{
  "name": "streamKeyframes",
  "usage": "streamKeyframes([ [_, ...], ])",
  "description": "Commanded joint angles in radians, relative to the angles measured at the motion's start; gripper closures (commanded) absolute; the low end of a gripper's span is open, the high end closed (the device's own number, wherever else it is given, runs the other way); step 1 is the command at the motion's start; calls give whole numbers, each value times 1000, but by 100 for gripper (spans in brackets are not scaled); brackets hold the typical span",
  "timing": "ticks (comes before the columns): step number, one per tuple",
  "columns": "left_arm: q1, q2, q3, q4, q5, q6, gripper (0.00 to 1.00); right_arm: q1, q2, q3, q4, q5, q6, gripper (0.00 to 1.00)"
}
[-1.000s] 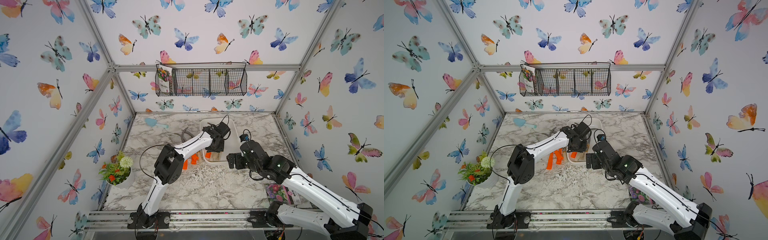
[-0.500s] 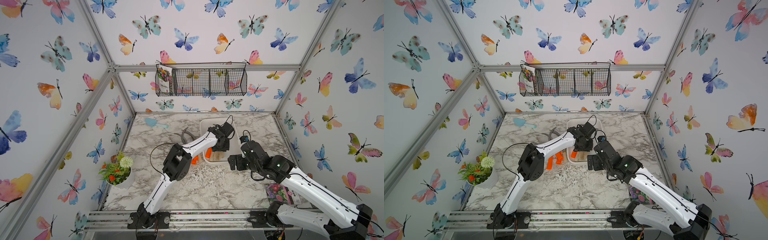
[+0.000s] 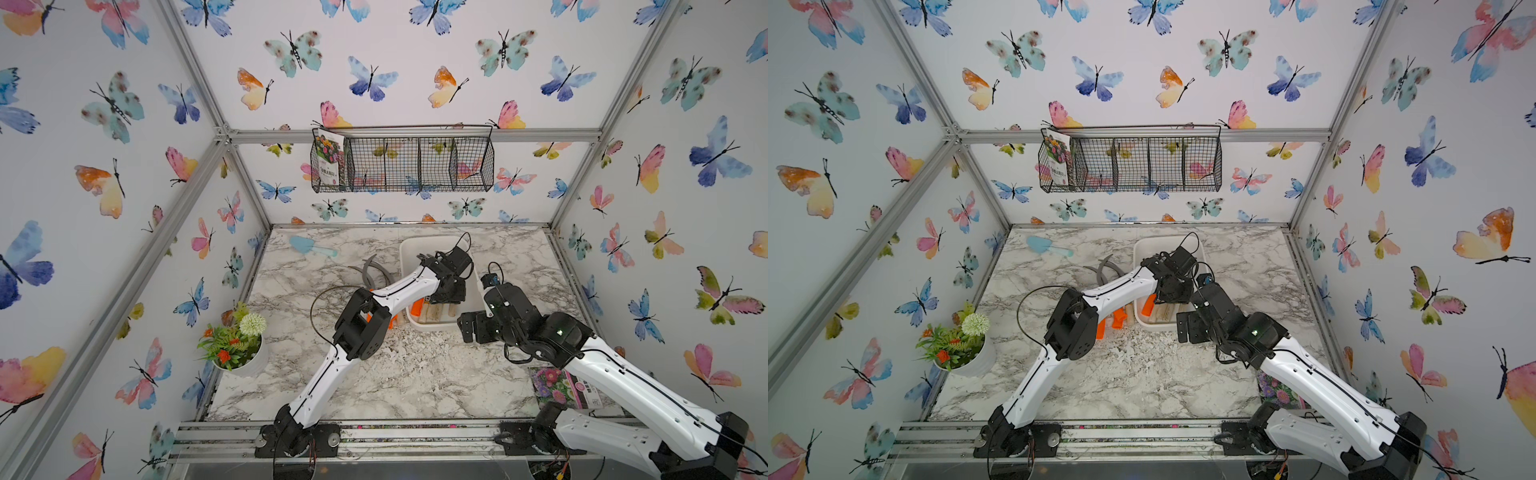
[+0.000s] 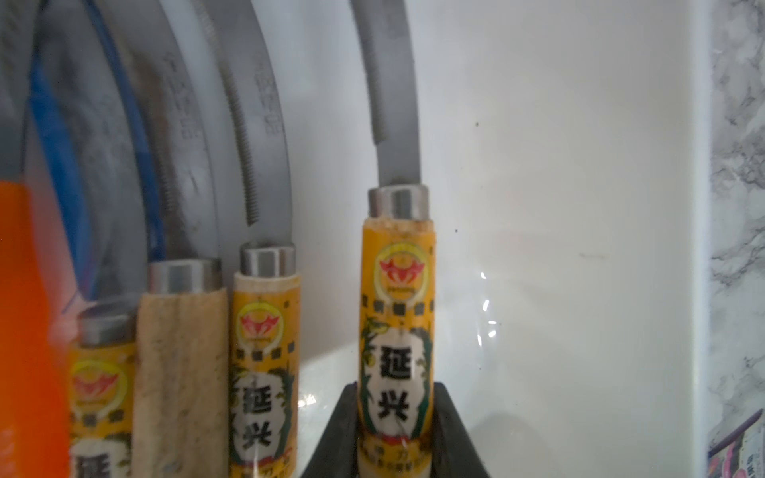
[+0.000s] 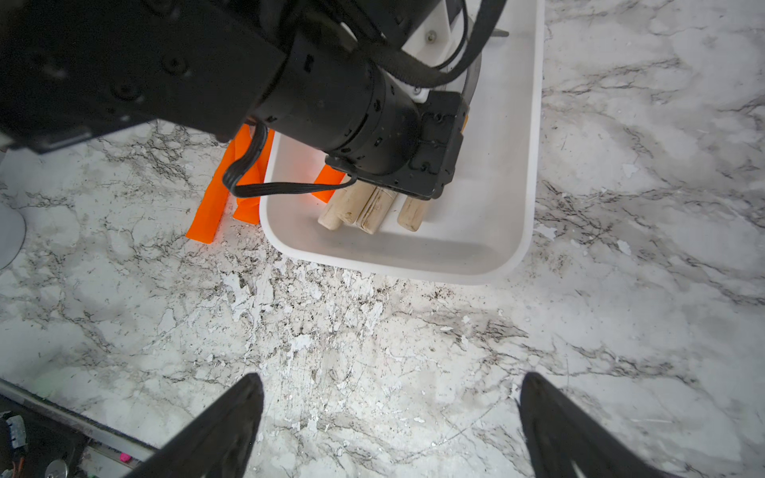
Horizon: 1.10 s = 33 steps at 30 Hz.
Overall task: Put small sickles into storage boxes
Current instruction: Place the sickle in the storage box.
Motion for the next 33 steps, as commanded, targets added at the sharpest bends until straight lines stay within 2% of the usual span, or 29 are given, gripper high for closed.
streamKeyframes([
  [1,-4,-11,-3,25,19,0,60,-8,-11,-13,-18,-14,-13,2],
  [9,-3,-75,-32,32,-11,22,31,-8,5,4,-6,-23,-24,1],
  [14,5,-142,-91,41,-37,34,3,-8,10,17,0,-20,-31,2],
  [33,57,-364,-299,19,-101,65,2,-7,83,54,76,-96,-33,2],
])
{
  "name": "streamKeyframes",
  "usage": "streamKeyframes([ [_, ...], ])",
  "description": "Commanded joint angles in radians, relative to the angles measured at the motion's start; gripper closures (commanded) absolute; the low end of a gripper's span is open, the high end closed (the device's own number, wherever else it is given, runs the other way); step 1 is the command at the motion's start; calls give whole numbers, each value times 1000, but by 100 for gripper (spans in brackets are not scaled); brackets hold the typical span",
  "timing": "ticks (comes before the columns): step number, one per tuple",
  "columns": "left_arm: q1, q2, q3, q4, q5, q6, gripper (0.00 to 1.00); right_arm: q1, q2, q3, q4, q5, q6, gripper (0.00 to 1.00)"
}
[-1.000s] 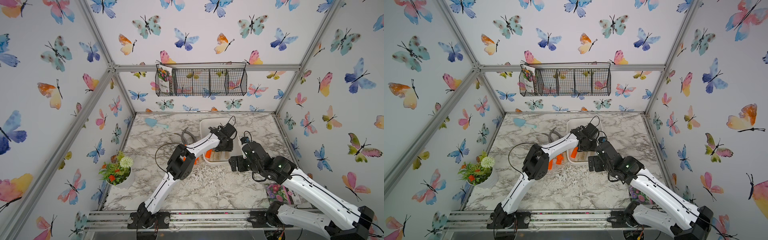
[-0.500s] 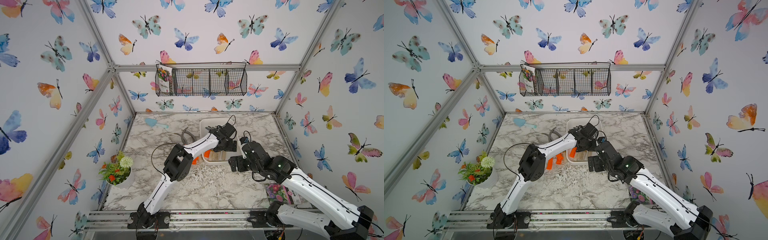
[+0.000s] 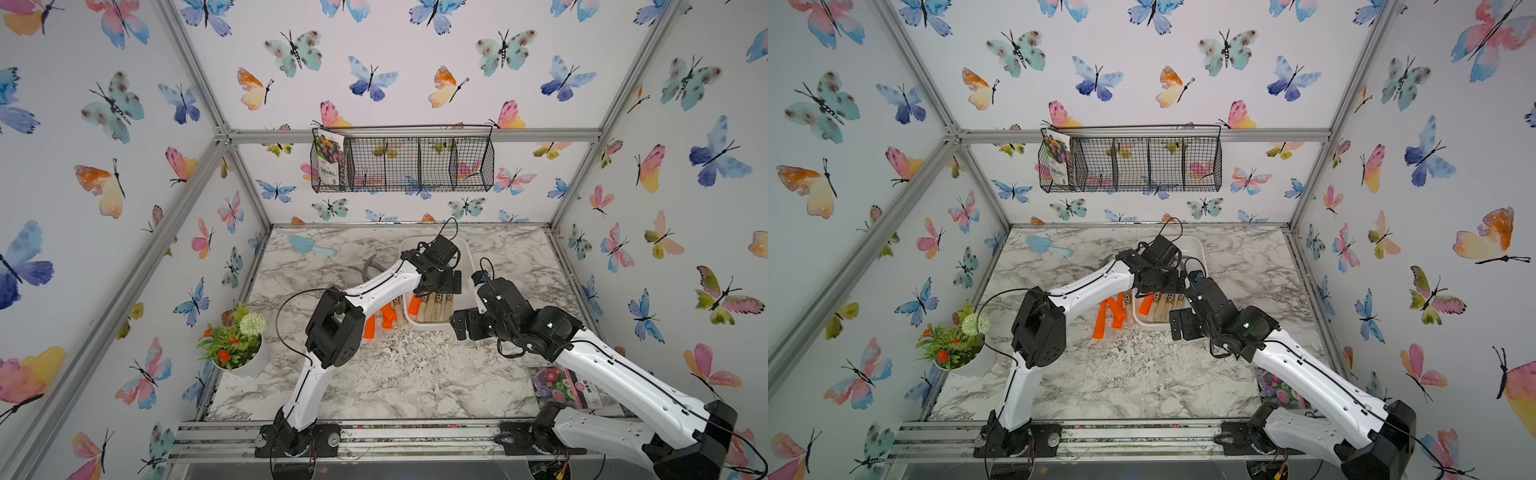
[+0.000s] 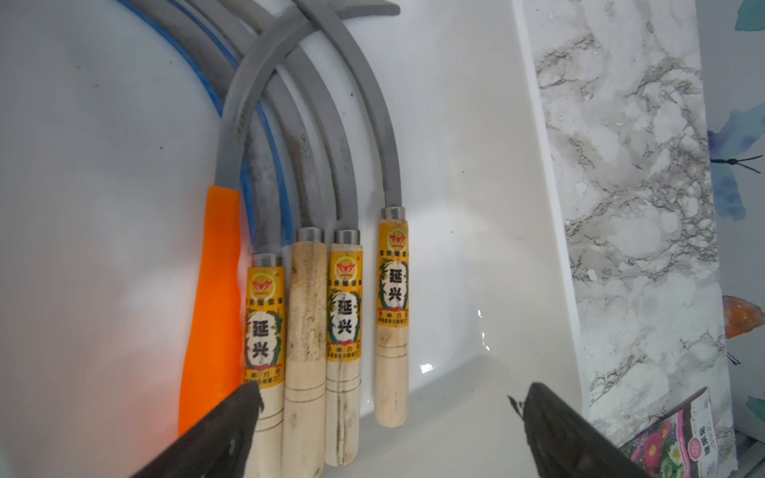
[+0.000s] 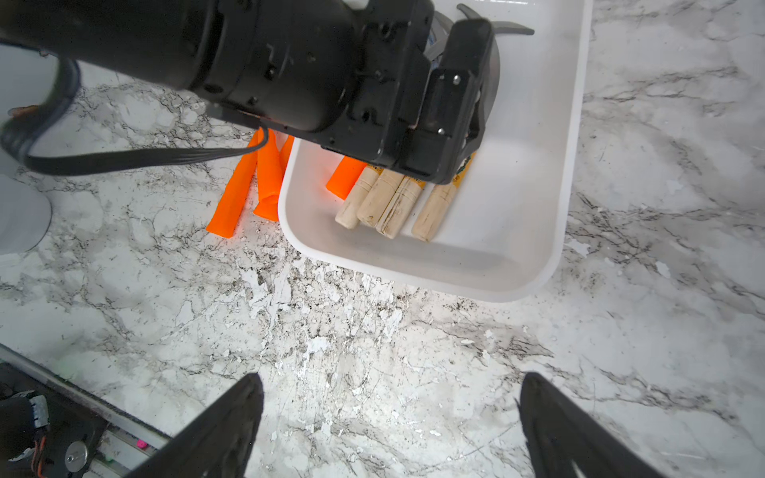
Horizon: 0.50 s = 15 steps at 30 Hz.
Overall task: Put small sickles into storage boxes
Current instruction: Place the sickle in the storage box.
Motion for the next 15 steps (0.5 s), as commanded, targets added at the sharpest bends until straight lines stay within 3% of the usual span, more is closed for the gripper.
streamKeyframes([
  [1,16,-81,-44,-37,-34,22,2,-3,14,27,37,-32,5,2],
  [15,80,-271,-258,-58,-52,26,3,6,72,27,126,-82,32,2],
])
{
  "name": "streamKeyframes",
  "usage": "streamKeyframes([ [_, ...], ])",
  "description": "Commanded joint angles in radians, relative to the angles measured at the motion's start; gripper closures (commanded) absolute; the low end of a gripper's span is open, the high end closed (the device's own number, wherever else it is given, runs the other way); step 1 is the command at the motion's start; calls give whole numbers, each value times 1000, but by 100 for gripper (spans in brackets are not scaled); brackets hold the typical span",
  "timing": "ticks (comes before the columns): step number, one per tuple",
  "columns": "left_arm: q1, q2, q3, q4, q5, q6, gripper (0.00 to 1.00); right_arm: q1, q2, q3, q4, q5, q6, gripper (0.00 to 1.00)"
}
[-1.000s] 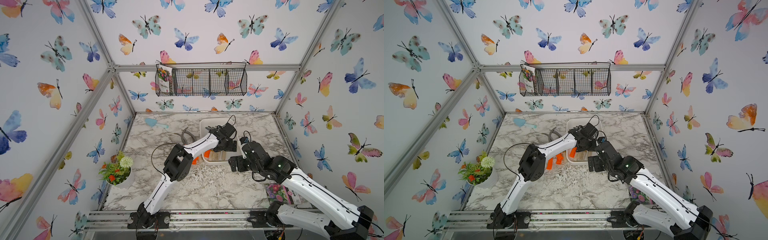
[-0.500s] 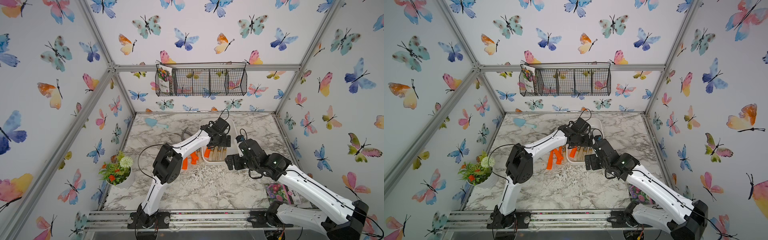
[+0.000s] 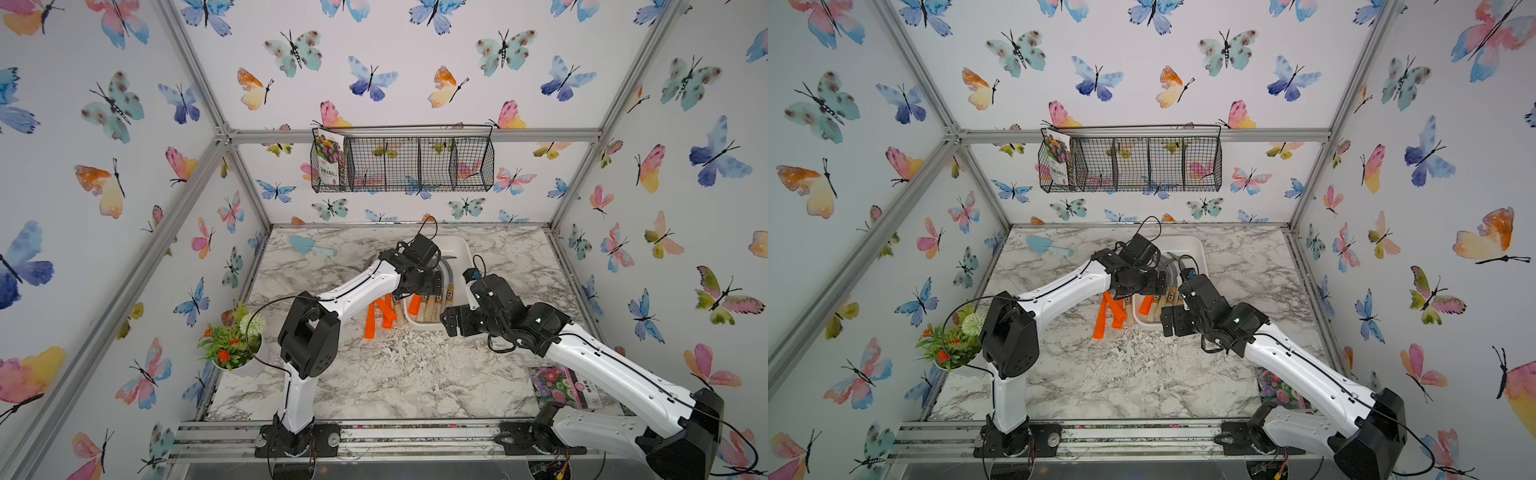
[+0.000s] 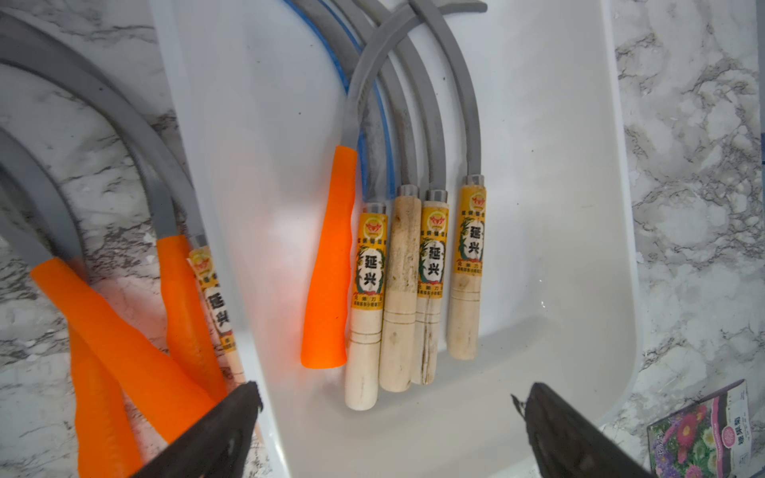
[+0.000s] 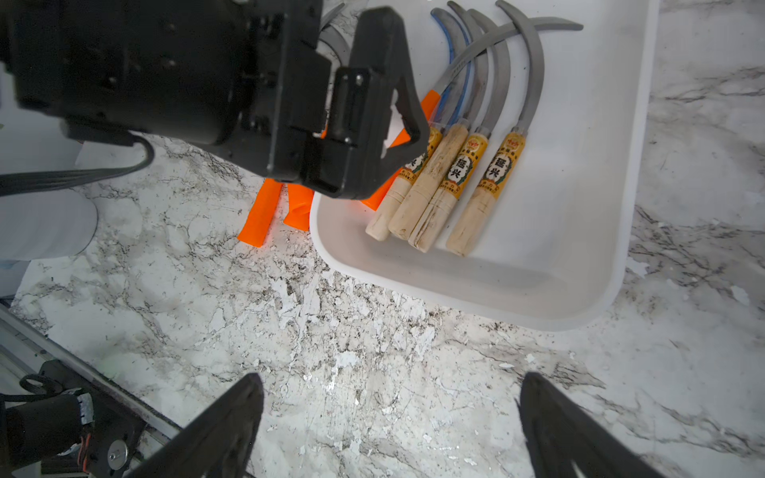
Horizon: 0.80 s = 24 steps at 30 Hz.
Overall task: Put small sickles into storage boxes
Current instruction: Place the sickle in the storage box, then pick up the sickle at the center of the board.
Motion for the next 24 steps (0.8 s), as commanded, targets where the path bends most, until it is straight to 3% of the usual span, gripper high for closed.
streamKeyframes([
  [1,17,-70,-49,-23,-23,4,4,7,18,29,36,-21,14,2],
  [15,72,-201,-223,-25,-10,-53,19,63,64,16,103,-29,56,2],
  [24,121,-245,-296,-46,17,-117,36,153,120,17,153,6,94,2],
])
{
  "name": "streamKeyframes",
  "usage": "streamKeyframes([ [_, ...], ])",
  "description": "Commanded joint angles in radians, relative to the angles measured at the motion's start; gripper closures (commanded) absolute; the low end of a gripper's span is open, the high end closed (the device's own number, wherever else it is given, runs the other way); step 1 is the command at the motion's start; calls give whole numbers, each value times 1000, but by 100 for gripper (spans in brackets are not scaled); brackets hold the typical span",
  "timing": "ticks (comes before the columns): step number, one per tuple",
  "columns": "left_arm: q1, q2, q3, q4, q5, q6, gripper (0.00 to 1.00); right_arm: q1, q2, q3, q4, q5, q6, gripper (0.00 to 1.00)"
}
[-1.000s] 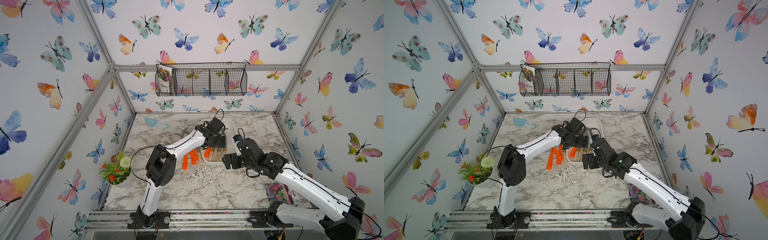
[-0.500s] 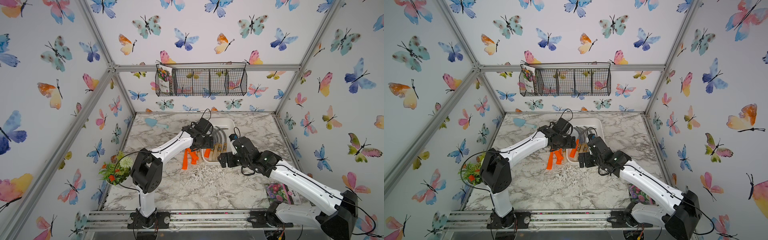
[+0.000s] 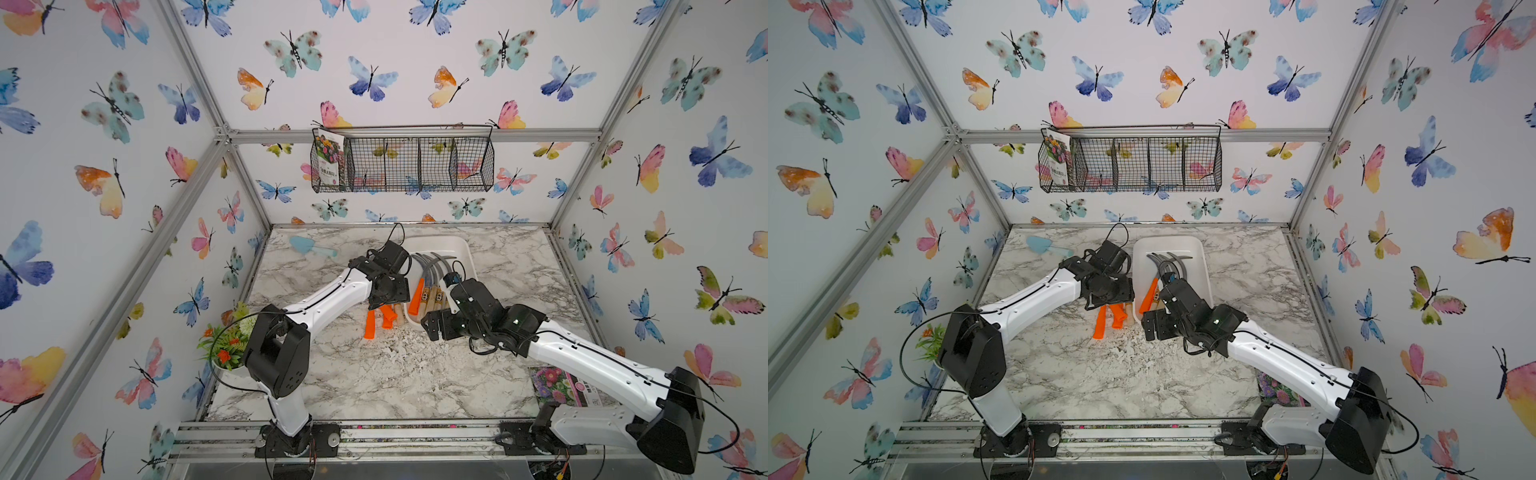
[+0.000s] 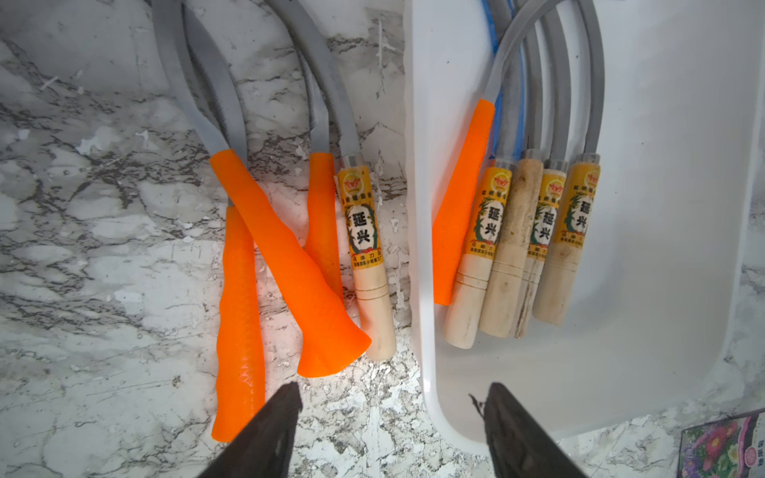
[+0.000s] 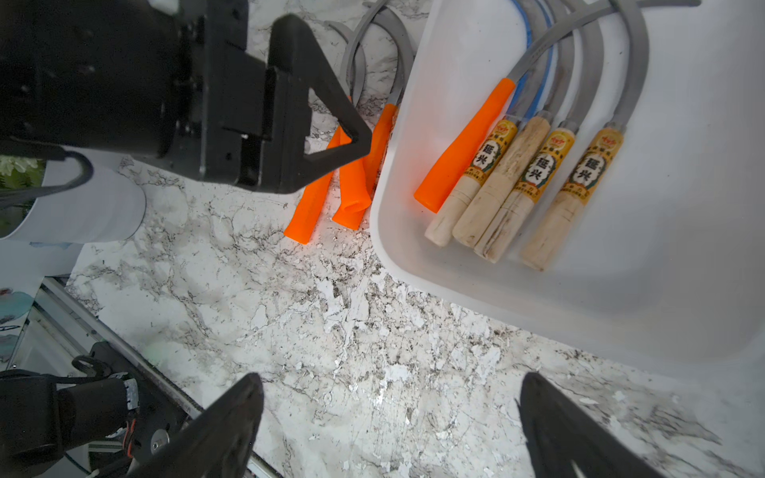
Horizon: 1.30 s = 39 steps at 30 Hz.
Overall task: Put small sickles into storage boxes
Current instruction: Pick up the sickle at the center of the board.
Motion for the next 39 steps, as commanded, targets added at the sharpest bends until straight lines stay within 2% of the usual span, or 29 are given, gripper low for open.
streamKeyframes([
  [1,31,-46,-38,-30,29,-41,38,40,29,19,39,28,31,2],
  [6,68,-69,-76,-17,59,-61,42,102,77,38,52,60,42,2],
  [9,101,-70,-105,-1,115,-81,45,121,99,51,53,67,42,2],
  [20,185,4,-126,19,261,-119,48,126,115,57,53,104,29,2],
  [29,200,121,-69,19,345,-140,49,126,122,54,56,141,16,2],
  [39,201,220,0,23,349,-137,50,126,138,61,51,155,8,2],
])
